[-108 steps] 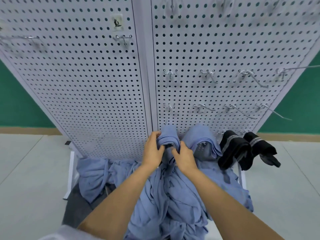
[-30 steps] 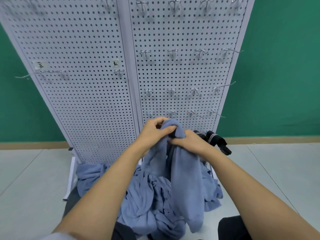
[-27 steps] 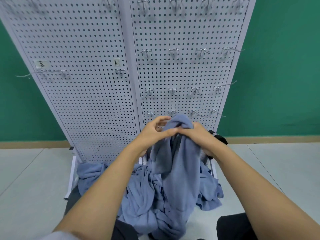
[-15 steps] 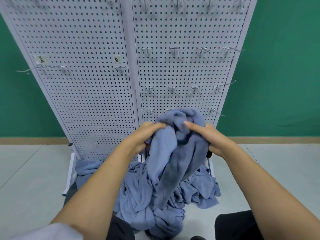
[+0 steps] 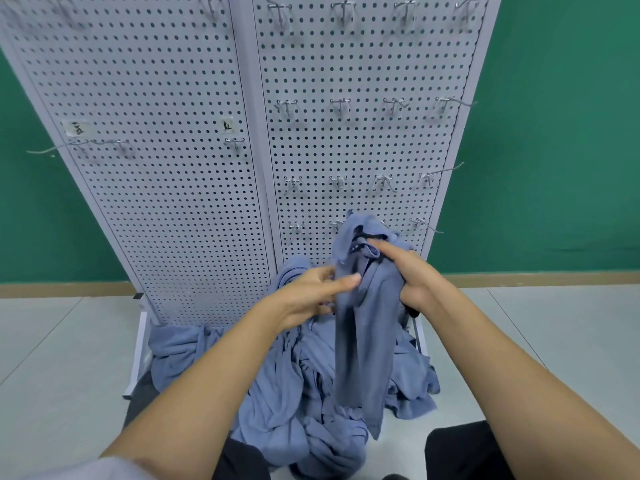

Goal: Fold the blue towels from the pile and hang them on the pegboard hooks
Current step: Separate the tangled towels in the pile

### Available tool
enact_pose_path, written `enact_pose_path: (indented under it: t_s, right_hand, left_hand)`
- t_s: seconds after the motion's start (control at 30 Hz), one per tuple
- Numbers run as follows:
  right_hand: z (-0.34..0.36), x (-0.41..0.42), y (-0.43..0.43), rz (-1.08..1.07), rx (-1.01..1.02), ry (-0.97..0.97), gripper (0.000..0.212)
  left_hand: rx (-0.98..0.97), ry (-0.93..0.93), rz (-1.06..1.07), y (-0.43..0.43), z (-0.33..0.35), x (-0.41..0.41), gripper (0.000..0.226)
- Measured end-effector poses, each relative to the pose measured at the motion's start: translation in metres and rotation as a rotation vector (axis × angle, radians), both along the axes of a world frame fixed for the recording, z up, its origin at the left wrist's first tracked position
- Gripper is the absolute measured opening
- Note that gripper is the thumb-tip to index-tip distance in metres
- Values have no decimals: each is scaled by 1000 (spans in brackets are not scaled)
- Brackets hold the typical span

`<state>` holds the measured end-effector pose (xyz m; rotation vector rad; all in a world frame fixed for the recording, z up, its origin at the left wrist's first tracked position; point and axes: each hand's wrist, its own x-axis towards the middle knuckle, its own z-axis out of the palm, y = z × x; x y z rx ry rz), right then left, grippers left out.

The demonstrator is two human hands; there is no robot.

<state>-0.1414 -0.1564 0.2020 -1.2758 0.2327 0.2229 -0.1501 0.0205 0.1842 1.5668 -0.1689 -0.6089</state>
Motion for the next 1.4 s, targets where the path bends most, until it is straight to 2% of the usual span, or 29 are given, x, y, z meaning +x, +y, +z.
enact_pose_path:
  t_s: [0.1,0.2,0.3,0.4,0.47,0.5,0.57,0.7,0.83,0.93,1.0,1.1,1.2,1.3,1.4]
  right_hand:
    - [0,1,1,10,30,5,32]
    - [2,-1,0,88,22,-51,9]
    - [1,-4,-6,195,-75,-88,5]
    - [1,-6,-13,178,-250,-47,24]
    - [1,-8,-19,136,-408,-35,7]
    - [0,-7,-24,105,-495,-49,15]
    - [-4,-4,-34,78,-711,-109,33]
    - [-4,-3,-43,2,-1090,-226,40]
    - [-4,-1,-49,-96,-1168,-321,35]
    - [-8,3,-50,-173,-1062,-282,23]
    - [-11,4,-50,-212,-865,-253,18]
    - [-6,1,-45,-219,-457,-165,12]
    - [4,-3,-40,-213,-175,-133,12]
    - [6,-3,-37,-189,-13,-141,11]
    - [5,-3,-38,-162,35,-108,14]
  left_hand:
    - [82,-100,42,-8,-5,-2,43]
    - [28,-141,241,-11,-8,4,38]
    - [54,-197,409,-9,-6,8,40]
    - [284,-405,515,-5,-2,12,35]
    - [489,-540,572,0,2,12,26]
    - [541,-581,592,4,3,13,26]
    - [561,-640,615,15,4,15,22]
    - [644,-736,603,34,5,16,7]
    - [738,-786,595,45,7,13,6]
    - [786,-762,581,53,7,13,4]
    - [817,-705,551,58,6,15,12]
    - [828,-573,471,63,8,13,31]
    - [864,-442,292,68,7,9,24]
    - [722,-316,216,74,2,7,19]
    - [433,-210,322,73,5,2,14]
